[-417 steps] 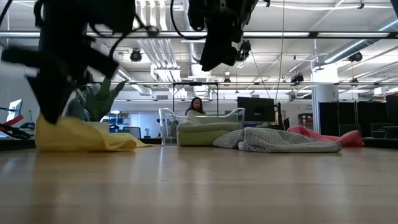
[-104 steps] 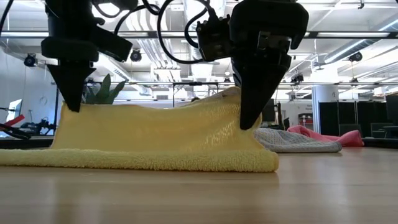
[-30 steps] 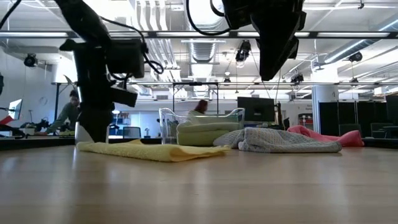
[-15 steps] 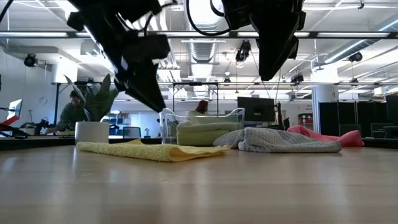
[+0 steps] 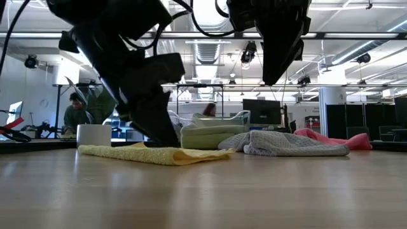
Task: Fold microfiber towels
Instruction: Fold the yellow microfiber cloth
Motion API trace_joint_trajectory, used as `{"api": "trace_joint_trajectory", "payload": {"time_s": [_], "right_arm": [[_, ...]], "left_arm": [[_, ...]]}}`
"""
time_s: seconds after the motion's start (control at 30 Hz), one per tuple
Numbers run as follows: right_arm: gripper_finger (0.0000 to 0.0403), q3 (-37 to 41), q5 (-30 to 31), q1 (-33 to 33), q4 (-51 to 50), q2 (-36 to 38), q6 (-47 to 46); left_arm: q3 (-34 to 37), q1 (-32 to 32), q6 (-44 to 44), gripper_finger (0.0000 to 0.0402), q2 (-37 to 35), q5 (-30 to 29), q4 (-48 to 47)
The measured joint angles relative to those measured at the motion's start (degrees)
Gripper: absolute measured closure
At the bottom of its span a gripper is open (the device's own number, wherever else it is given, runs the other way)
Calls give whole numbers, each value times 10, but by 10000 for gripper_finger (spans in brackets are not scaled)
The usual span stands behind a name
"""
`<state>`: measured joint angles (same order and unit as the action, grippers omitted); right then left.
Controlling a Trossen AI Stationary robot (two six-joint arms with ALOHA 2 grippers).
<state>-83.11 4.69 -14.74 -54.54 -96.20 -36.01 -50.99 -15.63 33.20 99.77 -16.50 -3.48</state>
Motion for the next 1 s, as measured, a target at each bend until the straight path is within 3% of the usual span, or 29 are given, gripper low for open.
{"api": "trace_joint_trajectory", "payload": {"time_s": [0.3, 0.43, 0.67, 0.8, 1.0], "right_arm": [[291, 0, 0, 0, 2, 0, 0], [291, 0, 0, 0, 7, 0, 1], [291, 0, 0, 0, 10, 0, 2], [291, 0, 0, 0, 13, 0, 2], [291, 0, 0, 0, 21, 0, 5]], "left_arm": [[-4, -57, 20, 282, 28, 22, -4], [-7, -84, -49, 282, 26, 44, -41], [-16, -135, -160, 282, 24, 115, -163], [-40, -162, -203, 282, 24, 121, -256], [-117, -184, -197, 282, 23, 112, -397]]}}
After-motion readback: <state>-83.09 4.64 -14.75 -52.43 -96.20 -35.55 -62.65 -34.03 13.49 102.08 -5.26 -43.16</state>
